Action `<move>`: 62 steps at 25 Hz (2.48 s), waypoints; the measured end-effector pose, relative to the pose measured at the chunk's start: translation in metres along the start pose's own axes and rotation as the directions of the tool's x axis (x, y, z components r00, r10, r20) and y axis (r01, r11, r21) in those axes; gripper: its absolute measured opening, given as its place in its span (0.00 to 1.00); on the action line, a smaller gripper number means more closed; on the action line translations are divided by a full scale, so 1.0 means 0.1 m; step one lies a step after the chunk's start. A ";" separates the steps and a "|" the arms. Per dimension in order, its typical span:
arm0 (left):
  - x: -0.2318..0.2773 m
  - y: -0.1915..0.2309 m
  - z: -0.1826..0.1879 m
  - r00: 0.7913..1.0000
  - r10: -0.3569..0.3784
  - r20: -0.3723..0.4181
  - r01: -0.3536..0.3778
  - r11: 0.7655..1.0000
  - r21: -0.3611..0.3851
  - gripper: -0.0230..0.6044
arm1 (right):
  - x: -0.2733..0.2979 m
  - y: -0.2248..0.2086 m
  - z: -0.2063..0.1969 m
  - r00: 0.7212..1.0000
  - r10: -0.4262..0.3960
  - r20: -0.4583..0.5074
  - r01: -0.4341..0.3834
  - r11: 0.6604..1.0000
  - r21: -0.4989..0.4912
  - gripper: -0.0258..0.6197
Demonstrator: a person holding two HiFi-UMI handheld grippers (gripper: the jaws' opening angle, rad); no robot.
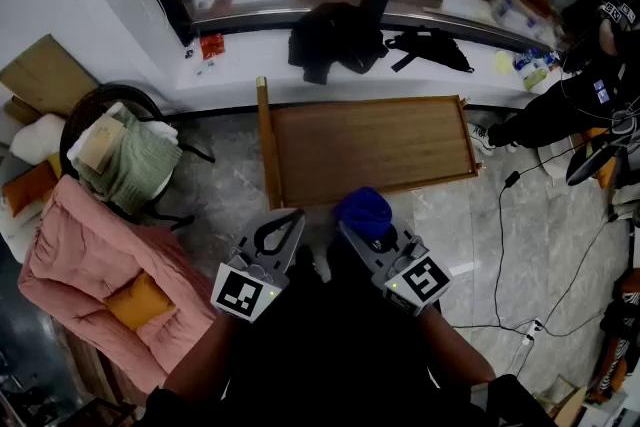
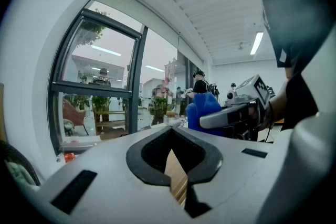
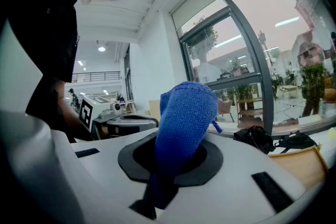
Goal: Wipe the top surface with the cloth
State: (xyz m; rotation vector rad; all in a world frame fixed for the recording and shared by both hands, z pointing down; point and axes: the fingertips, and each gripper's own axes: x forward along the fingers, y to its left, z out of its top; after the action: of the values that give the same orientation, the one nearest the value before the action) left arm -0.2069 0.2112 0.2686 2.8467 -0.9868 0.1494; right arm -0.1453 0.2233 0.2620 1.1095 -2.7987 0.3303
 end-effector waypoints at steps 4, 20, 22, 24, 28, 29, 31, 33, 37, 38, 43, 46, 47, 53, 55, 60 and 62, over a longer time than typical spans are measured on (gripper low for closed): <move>0.15 0.13 -0.05 0.999 0.036 -0.016 -0.037 0.999 -0.013 0.05 | 0.07 -0.21 -0.02 1.000 -0.021 -0.005 0.022 1.000 0.017 0.11; 0.70 0.99 -0.08 0.935 0.284 -0.214 -0.292 0.956 -0.005 0.05 | 1.00 -1.09 -0.09 0.976 0.151 -0.157 -0.158 0.987 -0.033 0.11; 0.71 1.10 -0.07 0.916 0.317 -0.244 -0.324 0.946 0.013 0.05 | 1.15 -1.18 -0.16 0.966 0.176 -0.187 -0.183 0.983 -0.019 0.11; 0.72 1.21 -0.08 0.900 0.347 -0.265 -0.354 0.935 0.020 0.05 | 1.29 -1.26 -0.24 0.959 0.195 -0.207 -0.201 0.979 -0.010 0.11; 0.73 1.39 -0.21 0.879 0.371 -0.299 -0.385 0.923 0.015 0.05 | 1.56 -1.36 -0.47 0.941 0.210 -0.266 -0.221 0.975 -0.009 0.11; 0.74 1.44 -0.26 0.876 0.367 -0.311 -0.382 0.924 0.014 0.05 | 1.62 -1.38 -0.52 0.937 0.205 -0.283 -0.218 0.976 -0.014 0.11; 0.79 1.54 -0.36 0.877 0.345 -0.333 -0.368 0.930 -0.004 0.05 | 1.72 -1.45 -0.64 0.930 0.189 -0.315 -0.205 0.978 -0.021 0.11; 0.88 1.62 -0.48 0.885 0.309 -0.348 -0.343 0.939 -0.038 0.05 | 1.81 -1.51 -0.77 0.918 0.180 -0.354 -0.202 0.979 -0.027 0.11; 0.98 1.82 -0.66 0.901 0.233 -0.365 -0.282 0.956 -0.085 0.05 | 2.13 -1.52 -1.05 0.881 0.145 -0.450 -0.209 0.973 -0.096 0.11; 0.97 1.86 -0.72 0.901 0.224 -0.371 -0.276 0.957 -0.092 0.05 | 2.22 -1.51 -1.13 0.868 0.136 -0.478 -0.216 0.969 -0.117 0.11; 0.97 2.08 -0.92 0.898 0.204 -0.390 -0.269 0.956 -0.119 0.05 | 2.58 -1.59 -1.49 0.800 0.076 -0.595 -0.279 0.925 -0.256 0.11; 0.96 2.23 -0.99 0.898 0.196 -0.395 -0.265 0.956 -0.126 0.05 | 2.73 -1.73 -1.73 0.757 0.047 -0.652 -0.307 0.906 -0.292 0.11; 0.95 2.28 -1.00 0.898 0.196 -0.393 -0.266 0.955 -0.129 0.05 | 2.76 -1.78 -1.80 0.742 0.050 -0.668 -0.308 0.911 -0.274 0.11; 0.86 2.38 -1.18 0.889 0.167 -0.426 -0.254 0.954 -0.158 0.05 | 2.95 -1.98 -1.96 0.685 -0.050 -0.726 -0.351 0.851 -0.390 0.11; 0.83 2.37 -1.23 0.887 0.155 -0.435 -0.245 0.956 -0.158 0.05 | 3.00 -2.00 -2.05 0.651 -0.086 -0.754 -0.402 0.804 -0.439 0.11; 0.80 2.37 -1.20 0.900 0.154 -0.407 -0.271 0.930 -0.250 0.05 | 2.97 -2.00 -2.39 0.546 -0.121 -0.829 -0.464 0.780 -0.420 0.11; 0.81 2.38 -1.17 0.904 0.158 -0.398 -0.275 0.926 -0.257 0.05 | 2.96 -1.98 -2.48 0.537 -0.126 -0.834 -0.453 0.791 -0.411 0.11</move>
State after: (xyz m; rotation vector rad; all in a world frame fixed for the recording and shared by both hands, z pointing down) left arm -0.2980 -0.0060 0.4148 2.3032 -1.1263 0.4900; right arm -0.2182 -0.0532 0.5888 0.3263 -1.8697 -0.0387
